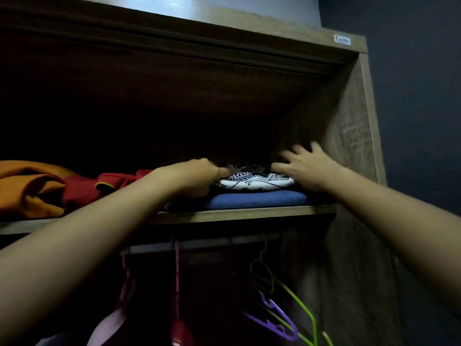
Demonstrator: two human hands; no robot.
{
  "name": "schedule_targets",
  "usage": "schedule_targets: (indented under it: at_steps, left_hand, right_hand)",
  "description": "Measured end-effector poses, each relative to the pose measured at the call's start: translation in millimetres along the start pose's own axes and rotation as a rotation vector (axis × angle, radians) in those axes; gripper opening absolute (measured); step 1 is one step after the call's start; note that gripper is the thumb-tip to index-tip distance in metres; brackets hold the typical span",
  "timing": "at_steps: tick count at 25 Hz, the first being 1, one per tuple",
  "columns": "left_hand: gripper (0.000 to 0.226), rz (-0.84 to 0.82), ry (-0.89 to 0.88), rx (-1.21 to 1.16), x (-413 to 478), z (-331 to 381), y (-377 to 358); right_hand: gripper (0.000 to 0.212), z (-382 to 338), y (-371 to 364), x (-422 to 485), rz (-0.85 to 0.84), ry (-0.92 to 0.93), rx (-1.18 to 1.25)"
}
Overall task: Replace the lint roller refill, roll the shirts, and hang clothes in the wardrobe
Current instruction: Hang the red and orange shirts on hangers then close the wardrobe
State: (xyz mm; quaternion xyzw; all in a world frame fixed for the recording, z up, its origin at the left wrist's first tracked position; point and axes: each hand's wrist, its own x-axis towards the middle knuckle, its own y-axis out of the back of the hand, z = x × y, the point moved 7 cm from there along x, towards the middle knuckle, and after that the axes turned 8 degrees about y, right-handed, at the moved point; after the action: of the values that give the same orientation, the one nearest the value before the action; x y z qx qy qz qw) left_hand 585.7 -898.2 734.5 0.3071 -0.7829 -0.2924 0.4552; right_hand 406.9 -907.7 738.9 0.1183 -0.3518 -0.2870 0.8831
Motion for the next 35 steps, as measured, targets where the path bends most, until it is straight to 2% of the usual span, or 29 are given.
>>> schedule_targets:
  at_steps: [1,2,4,6,8,12,14,16,17,19,20,21,23,25,28,30,32,34,35]
  left_hand:
    - [0.051,0.043,-0.027,-0.010,-2.9,2.2,6.9]
    - [0.054,0.051,-0.040,-0.027,-5.7,2.6,11.1]
    - [0.063,-0.044,-0.074,-0.031,-11.8,1.5,7.4]
    - [0.075,-0.155,-0.116,-0.038,-22.1,1.9,1.2]
    - [0.083,-0.172,-0.118,-0.024,-27.2,0.3,-0.1]
    - [0.064,0.025,-0.064,0.106,-37.5,3.0,10.6]
    - [0.070,-0.036,-0.065,0.049,-48.1,4.0,7.0]
    - [0.079,-0.142,-0.064,-0.114,-62.3,-2.9,18.6]
    - [0.080,-0.138,-0.036,-0.202,-67.1,-14.5,31.7]
    - [0.078,-0.058,0.107,-0.347,-74.7,-53.1,58.6]
    - [0.077,-0.072,0.199,-0.373,-80.4,-76.9,62.5]
    - [0.080,-0.152,0.300,-0.363,-86.5,-98.5,57.3]
    - [0.102,-0.366,0.489,-0.292,-103.7,-128.6,29.5]
    - [0.113,-0.461,0.536,-0.303,-113.6,-131.5,2.1]
    - [0.103,-0.270,0.483,-0.295,-107.1,-124.3,-8.4]
    - [0.093,-0.123,0.457,-0.119,-100.8,-118.8,-6.2]
    - [0.072,-0.008,0.438,0.084,-95.2,-110.9,-3.2]
    - [0.053,0.101,0.440,0.208,-90.5,-103.7,5.7]
    - [0.050,0.152,0.452,0.229,-88.5,-103.6,12.9]
  right_hand:
    - [0.043,0.3,9.5,0.8,0.066,0.012,-0.105]
    - [0.042,0.2,12.3,2.2,0.046,0.046,-0.121]
    - [0.053,-1.0,0.9,1.6,-0.193,0.112,0.071]
    - [0.074,-1.1,-10.4,-5.4,-0.449,0.126,0.216]
    - [0.089,1.7,-18.7,-11.8,-0.553,0.093,0.230]
    - [0.085,4.8,-22.0,-17.8,-0.532,0.068,0.197]
    - [0.086,5.3,-16.8,-23.7,-0.555,0.029,0.272]
    - [0.091,-3.1,-11.8,-29.0,-0.608,-0.022,0.452]
    - [0.094,-12.3,-3.0,-25.7,-0.573,-0.023,0.553]
    - [0.106,-38.2,27.1,-10.8,-0.362,0.074,0.653]
    - [0.110,-54.4,43.3,-3.8,-0.242,0.134,0.673]
    - [0.113,-70.6,57.2,2.4,-0.145,0.180,0.690]
    - [0.115,-98.2,77.2,14.4,-0.025,0.219,0.705]
    - [0.118,-118.0,81.8,24.5,0.020,0.211,0.662]
    - [0.118,-137.7,75.8,25.4,0.033,0.159,0.600]
    - [0.111,-143.8,72.6,21.9,0.084,0.109,0.572]
    - [0.102,-144.8,71.5,21.0,0.135,0.068,0.564]
    - [0.093,-144.9,70.4,22.3,0.163,0.037,0.573]
    - [0.089,-145.3,69.9,22.9,0.176,0.024,0.582]
